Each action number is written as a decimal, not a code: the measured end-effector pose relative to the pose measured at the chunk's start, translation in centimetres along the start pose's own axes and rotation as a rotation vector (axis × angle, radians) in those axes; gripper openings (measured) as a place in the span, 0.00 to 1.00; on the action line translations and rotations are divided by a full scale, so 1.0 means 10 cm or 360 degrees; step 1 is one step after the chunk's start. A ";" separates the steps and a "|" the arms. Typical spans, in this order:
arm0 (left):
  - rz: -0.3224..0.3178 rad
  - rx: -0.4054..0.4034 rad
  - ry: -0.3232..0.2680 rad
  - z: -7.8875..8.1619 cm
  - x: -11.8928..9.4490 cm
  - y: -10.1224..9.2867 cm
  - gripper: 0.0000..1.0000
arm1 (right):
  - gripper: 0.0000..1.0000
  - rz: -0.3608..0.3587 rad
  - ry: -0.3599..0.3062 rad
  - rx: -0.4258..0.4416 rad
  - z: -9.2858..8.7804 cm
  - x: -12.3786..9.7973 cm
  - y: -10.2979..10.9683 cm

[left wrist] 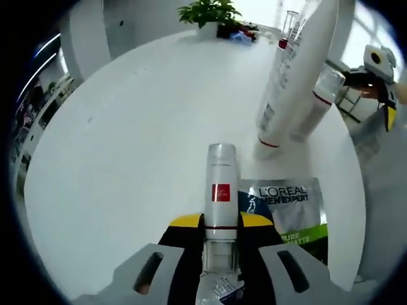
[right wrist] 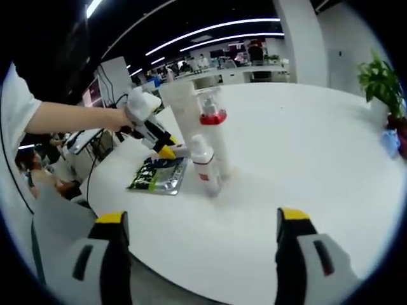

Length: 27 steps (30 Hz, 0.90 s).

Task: Arrange the skincare products in the storage area until every visible bottle or jar stands upright without overlapping.

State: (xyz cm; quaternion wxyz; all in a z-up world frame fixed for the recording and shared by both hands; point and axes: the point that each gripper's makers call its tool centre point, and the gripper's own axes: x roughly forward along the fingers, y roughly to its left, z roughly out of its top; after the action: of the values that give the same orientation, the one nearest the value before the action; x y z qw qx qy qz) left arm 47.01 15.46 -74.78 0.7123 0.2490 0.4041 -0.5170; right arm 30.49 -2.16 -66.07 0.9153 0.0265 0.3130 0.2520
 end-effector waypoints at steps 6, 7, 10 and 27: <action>0.0000 0.0012 0.0009 0.00 -0.08 -0.10 0.17 | 0.97 0.0010 -0.0018 -0.0018 0.04 -0.02 0.04; 0.0001 0.0018 0.0008 -0.01 -0.10 -0.12 0.17 | 0.97 0.0014 -0.0021 -0.0021 0.04 -0.02 0.05; 0.0014 0.0045 0.0016 -0.02 -0.16 -0.17 0.17 | 0.97 0.0024 -0.0032 -0.0038 0.08 -0.03 0.08; 0.0085 0.0127 -0.0014 -0.07 -0.68 -0.50 0.17 | 0.95 0.0130 -0.0127 -0.0123 0.29 -0.04 0.35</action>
State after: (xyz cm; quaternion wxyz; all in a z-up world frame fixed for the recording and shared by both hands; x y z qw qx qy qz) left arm 41.18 17.94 -69.24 0.7172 0.2857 0.3730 -0.5146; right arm 30.40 0.97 -62.79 0.9164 0.0138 0.2650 0.2997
